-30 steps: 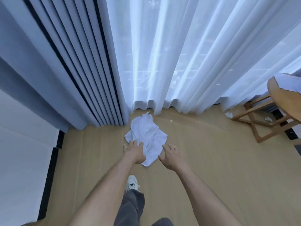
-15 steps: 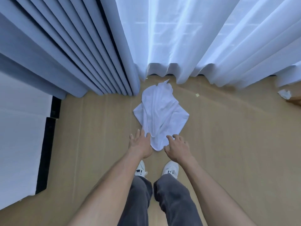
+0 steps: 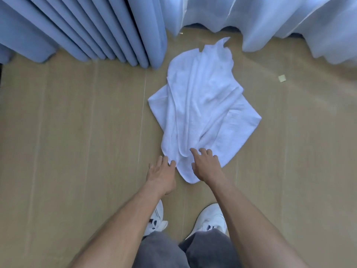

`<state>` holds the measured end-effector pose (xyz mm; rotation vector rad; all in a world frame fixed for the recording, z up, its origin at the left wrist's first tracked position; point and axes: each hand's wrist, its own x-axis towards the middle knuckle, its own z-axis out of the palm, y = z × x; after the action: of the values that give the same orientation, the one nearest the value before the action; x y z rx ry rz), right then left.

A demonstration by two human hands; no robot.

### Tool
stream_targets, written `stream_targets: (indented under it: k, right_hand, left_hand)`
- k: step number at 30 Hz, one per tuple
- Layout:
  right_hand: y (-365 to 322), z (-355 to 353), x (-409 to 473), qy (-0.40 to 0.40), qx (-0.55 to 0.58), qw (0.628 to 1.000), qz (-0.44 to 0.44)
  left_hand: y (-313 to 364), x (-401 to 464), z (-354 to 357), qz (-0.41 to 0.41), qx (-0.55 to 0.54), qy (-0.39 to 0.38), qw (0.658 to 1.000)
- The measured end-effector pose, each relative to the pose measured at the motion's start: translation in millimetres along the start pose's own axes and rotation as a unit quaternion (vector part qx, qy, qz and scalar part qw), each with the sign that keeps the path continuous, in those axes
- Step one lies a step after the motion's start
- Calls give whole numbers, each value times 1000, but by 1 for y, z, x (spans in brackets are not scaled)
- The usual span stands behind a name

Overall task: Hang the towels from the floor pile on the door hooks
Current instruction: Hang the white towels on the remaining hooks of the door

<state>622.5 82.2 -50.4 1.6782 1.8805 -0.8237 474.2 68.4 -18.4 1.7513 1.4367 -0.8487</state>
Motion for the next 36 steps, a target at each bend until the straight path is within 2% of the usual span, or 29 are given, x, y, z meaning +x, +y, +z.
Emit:
stream_targets:
  k: [6,11,17,24,27,32,36]
  right_hand:
    - [-6,25,41,12,10,1000,-25]
    - [-16,-22,-15,23,53,997,-57]
    - [-23,-166,-122,52,148,982,-105]
    - [-49,-376,-253,147,157,969,-122]
    - [-60,-448,-308,201,174,952,-153]
    - [-79,-532,-366,245,186,931,-196]
    - [-82,-573,-395,205,167,941,-211]
  left_hand:
    - [-9,26,26,-12,-18,-6,1000]
    - [-7,-34,-7,-39,-33,-35,998]
    - [19,-163,-123,-17,-94,2,995]
    - [43,-310,-303,8,-163,135,977]
    - [49,-368,-361,19,-151,184,971]
    - [51,-448,-427,28,-174,243,954]
    - [46,-500,-457,33,-218,281,934]
